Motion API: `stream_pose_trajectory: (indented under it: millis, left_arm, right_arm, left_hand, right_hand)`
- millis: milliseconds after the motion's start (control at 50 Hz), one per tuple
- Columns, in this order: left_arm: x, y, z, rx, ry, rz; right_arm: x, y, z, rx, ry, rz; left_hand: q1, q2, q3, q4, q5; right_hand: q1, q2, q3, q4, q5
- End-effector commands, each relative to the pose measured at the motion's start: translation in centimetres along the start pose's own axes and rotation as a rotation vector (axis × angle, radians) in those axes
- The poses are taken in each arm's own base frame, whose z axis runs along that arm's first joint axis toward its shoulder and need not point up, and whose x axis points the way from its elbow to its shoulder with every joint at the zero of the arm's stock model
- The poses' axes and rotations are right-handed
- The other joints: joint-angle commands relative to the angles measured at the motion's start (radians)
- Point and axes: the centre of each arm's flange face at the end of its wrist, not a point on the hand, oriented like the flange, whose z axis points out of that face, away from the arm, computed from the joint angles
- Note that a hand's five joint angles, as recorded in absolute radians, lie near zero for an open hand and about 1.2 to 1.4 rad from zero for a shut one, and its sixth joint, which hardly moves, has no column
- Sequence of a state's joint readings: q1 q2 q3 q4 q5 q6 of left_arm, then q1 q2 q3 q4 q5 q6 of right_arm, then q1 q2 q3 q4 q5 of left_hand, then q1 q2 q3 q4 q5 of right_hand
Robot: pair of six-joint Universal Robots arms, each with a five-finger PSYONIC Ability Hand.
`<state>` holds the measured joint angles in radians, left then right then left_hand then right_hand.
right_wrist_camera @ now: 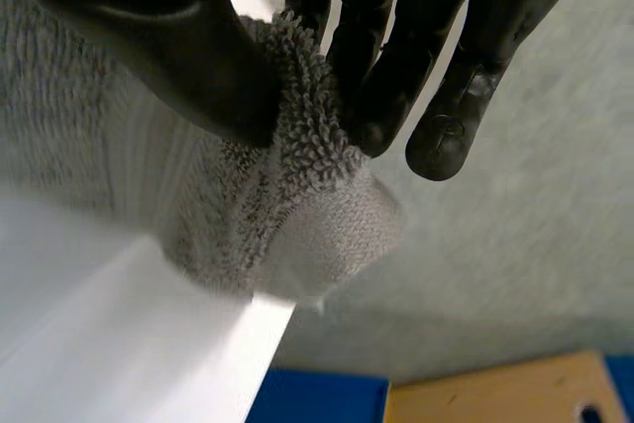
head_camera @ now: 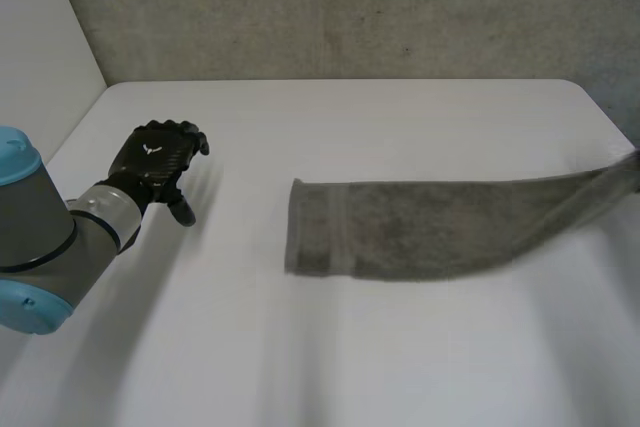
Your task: Fold the towel.
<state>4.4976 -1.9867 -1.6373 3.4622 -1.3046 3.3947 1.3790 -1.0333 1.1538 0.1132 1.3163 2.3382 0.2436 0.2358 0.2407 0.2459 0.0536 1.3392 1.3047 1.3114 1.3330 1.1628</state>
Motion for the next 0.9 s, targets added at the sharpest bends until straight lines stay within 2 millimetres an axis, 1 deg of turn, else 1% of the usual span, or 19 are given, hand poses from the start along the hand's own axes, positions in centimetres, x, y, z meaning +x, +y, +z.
stream_pose_trajectory:
  millis: [20,40,80,100,140,160,200,220,260,320,380,440,480,580,600,660,700,820,900]
  left_arm:
    - [0.0,0.0,0.0,-0.001,-0.001,0.000]
    - [0.0,0.0,0.0,-0.001,-0.001,0.000]
    - [0.1,0.2,0.0,-0.005,0.002,-0.001]
    - [0.1,0.2,0.0,-0.005,0.002,-0.001]
    - [0.1,0.4,-0.1,-0.014,0.003,-0.004]
    - [0.1,0.4,-0.1,-0.014,0.003,-0.004]
    - [0.2,0.7,-0.1,-0.016,0.005,-0.004]
    - [0.2,0.7,-0.1,-0.016,0.005,-0.004]
    - [0.3,0.9,-0.2,-0.019,0.006,-0.005]
    - [0.3,1.0,-0.2,-0.022,0.005,-0.006]
    - [0.4,1.1,-0.3,-0.022,0.006,-0.006]
    - [0.4,1.1,-0.3,-0.020,0.007,-0.006]
    - [0.4,1.2,-0.3,-0.022,0.008,-0.006]
    - [0.6,1.2,-0.2,-0.021,0.011,-0.005]
    - [0.6,1.2,-0.3,-0.021,0.011,-0.006]
    - [0.9,1.2,-0.3,-0.021,0.019,-0.005]
    - [1.1,1.2,-0.3,-0.022,0.023,-0.004]
    - [1.2,1.3,-0.4,-0.024,0.027,-0.004]
    - [1.4,1.3,-0.4,-0.022,0.030,-0.003]
  right_arm:
    - [-8.6,-12.4,-5.3,0.290,-0.209,0.024]
    - [-8.7,-12.4,-5.4,0.290,-0.210,0.024]
    - [-15.3,-15.9,-9.3,0.391,-0.372,-0.009]
    - [-15.3,-15.9,-9.4,0.391,-0.373,-0.009]
    - [-21.8,-17.5,-13.4,0.453,-0.529,-0.050]
    - [-21.9,-17.5,-13.4,0.454,-0.530,-0.050]
    - [-26.8,-17.7,-16.1,0.472,-0.614,-0.097]
    - [-26.8,-17.7,-16.1,0.472,-0.615,-0.097]
    - [-29.0,-16.6,-16.2,0.438,-0.630,-0.117]
    - [-29.5,-15.5,-15.7,0.385,-0.618,-0.130]
    - [-29.4,-15.2,-15.6,0.363,-0.605,-0.130]
    - [-28.0,-14.0,-14.9,0.302,-0.569,-0.115]
    - [-25.0,-12.6,-13.8,0.248,-0.515,-0.083]
    - [-22.5,-9.8,-13.1,0.206,-0.470,-0.032]
    - [-21.9,-8.5,-12.7,0.186,-0.458,-0.010]
    - [-21.1,-7.2,-12.2,0.163,-0.445,0.015]
    - [-20.2,-4.8,-11.6,0.126,-0.452,0.050]
    - [-21.0,-1.5,-11.3,0.063,-0.534,0.108]
    - [-21.2,-0.7,-10.6,0.044,-0.537,0.154]
  left_hand:
    - [-0.068,-0.060,-0.065,-0.071,-0.053]
    - [-0.068,-0.060,-0.065,-0.071,-0.053]
    - [-0.068,-0.060,-0.065,-0.071,-0.053]
    - [-0.068,-0.060,-0.065,-0.071,-0.053]
    - [-0.068,-0.060,-0.065,-0.071,-0.053]
    - [-0.068,-0.060,-0.065,-0.071,-0.053]
    - [-0.068,-0.060,-0.065,-0.071,-0.053]
    - [-0.068,-0.060,-0.065,-0.071,-0.053]
    - [-0.068,-0.060,-0.065,-0.071,-0.053]
    - [-0.068,-0.060,-0.065,-0.071,-0.053]
    - [-0.068,-0.060,-0.065,-0.071,-0.053]
    - [-0.068,-0.060,-0.065,-0.071,-0.053]
    - [-0.068,-0.060,-0.065,-0.071,-0.053]
    - [-0.068,-0.060,-0.065,-0.071,-0.053]
    - [-0.068,-0.060,-0.065,-0.071,-0.053]
    - [-0.068,-0.060,-0.065,-0.071,-0.053]
    - [-0.068,-0.060,-0.065,-0.071,-0.053]
    - [-0.068,-0.060,-0.065,-0.071,-0.053]
    - [-0.068,-0.060,-0.065,-0.071,-0.053]
  right_hand:
    - [0.057,0.092,0.085,0.063,0.059]
    - [0.057,0.092,0.085,0.063,0.059]
    - [0.057,0.092,0.085,0.063,0.059]
    - [0.057,0.092,0.085,0.063,0.059]
    - [0.057,0.092,0.085,0.063,0.059]
    - [0.057,0.092,0.085,0.063,0.059]
    - [0.023,0.058,0.051,0.029,0.025]
    - [0.023,0.057,0.051,0.029,0.025]
    - [-0.883,-0.848,-0.855,-0.877,-0.881]
    - [-1.115,-1.081,-1.088,-1.109,-1.114]
    - [-1.165,-1.130,-1.137,-1.158,-1.163]
    - [-1.165,-1.130,-1.137,-1.158,-1.163]
    - [-1.165,-1.130,-1.137,-1.158,-1.163]
    - [-1.165,-1.130,-1.137,-1.158,-1.163]
    - [-1.131,-1.097,-1.104,-1.125,-1.130]
    - [-1.075,-1.041,-1.047,-1.069,-1.073]
    - [-0.914,-0.880,-0.887,-0.908,-0.913]
    - [-0.761,-0.727,-0.734,-0.755,-0.760]
    - [-0.635,-0.600,-0.607,-0.629,-0.633]
